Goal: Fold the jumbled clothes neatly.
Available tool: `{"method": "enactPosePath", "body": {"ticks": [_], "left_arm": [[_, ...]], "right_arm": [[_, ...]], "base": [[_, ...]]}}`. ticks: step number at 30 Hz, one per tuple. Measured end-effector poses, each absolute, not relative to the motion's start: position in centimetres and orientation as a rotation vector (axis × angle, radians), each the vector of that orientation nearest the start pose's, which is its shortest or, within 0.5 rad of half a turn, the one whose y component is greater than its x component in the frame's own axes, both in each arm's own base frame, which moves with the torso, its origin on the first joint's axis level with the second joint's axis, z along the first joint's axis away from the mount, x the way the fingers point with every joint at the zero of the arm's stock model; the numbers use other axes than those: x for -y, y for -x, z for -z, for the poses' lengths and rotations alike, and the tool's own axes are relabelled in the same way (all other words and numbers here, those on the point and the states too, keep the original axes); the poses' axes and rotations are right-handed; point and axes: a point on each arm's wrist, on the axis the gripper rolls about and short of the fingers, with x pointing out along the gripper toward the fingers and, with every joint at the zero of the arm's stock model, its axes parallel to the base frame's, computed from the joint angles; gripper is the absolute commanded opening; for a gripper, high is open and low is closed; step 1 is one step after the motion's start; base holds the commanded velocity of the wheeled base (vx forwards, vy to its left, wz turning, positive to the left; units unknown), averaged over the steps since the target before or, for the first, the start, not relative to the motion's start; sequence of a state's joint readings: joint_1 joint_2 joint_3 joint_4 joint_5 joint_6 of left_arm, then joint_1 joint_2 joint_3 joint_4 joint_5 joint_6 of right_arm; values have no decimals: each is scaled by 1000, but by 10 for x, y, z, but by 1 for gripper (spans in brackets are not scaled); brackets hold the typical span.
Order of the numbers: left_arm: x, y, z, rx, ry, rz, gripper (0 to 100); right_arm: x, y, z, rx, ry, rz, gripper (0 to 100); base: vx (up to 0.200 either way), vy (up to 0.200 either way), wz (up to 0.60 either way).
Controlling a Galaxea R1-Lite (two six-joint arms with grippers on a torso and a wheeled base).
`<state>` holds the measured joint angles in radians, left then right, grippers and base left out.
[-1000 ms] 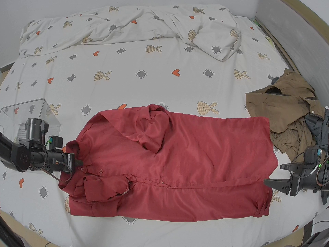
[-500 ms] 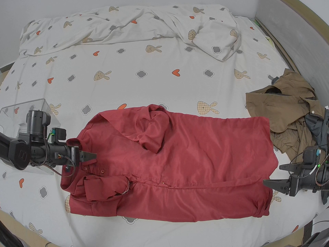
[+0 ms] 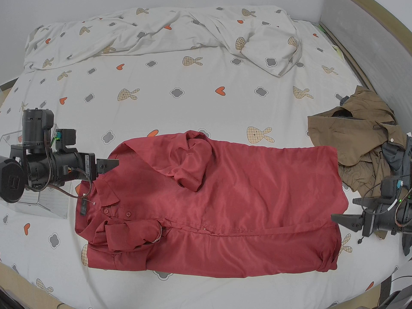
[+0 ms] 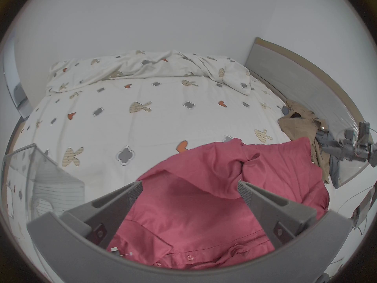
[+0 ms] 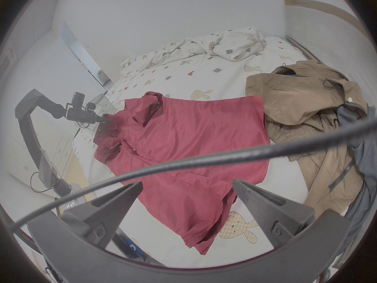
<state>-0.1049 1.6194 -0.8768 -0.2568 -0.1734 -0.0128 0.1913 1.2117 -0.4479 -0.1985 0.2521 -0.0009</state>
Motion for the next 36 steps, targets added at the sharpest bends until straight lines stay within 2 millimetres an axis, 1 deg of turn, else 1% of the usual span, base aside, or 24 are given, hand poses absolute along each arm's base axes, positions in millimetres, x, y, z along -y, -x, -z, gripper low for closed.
{"method": "enactPosePath", "body": {"ticks": [4,8,12,15,18,22,26,31,32,36], "left_arm": [[46,-287,-201,-449,2,247,100],[62,-295,-209,-426,-17,249,100],[78,-303,-211,-439,-29,276,100],[87,-310,-209,-470,-32,308,100],[95,-317,-206,-503,-29,342,100],[101,-323,-199,-538,-26,379,100],[105,-325,-193,-559,-22,406,100],[105,-325,-186,-583,-24,410,100],[105,-325,-185,-588,-24,411,100],[105,-325,-182,-594,-25,411,100]], "right_arm": [[-37,-172,-166,-497,-11,-301,100],[-41,-202,-168,-412,-1,-189,100],[-47,-231,-169,-347,8,-152,100],[-51,-255,-170,-322,40,-144,100],[-54,-279,-166,-322,99,-136,100],[-47,-305,-159,-331,184,-111,100],[-39,-325,-151,-345,195,-78,100],[-33,-341,-145,-352,174,-67,100],[-33,-344,-143,-354,161,-79,0],[-34,-348,-138,-369,96,-123,0]], "base": [[0,0,0],[0,0,0],[0,0,0],[0,0,0],[0,0,0],[0,0,0],[0,0,0],[0,0,0],[0,0,0],[0,0,0]]}}
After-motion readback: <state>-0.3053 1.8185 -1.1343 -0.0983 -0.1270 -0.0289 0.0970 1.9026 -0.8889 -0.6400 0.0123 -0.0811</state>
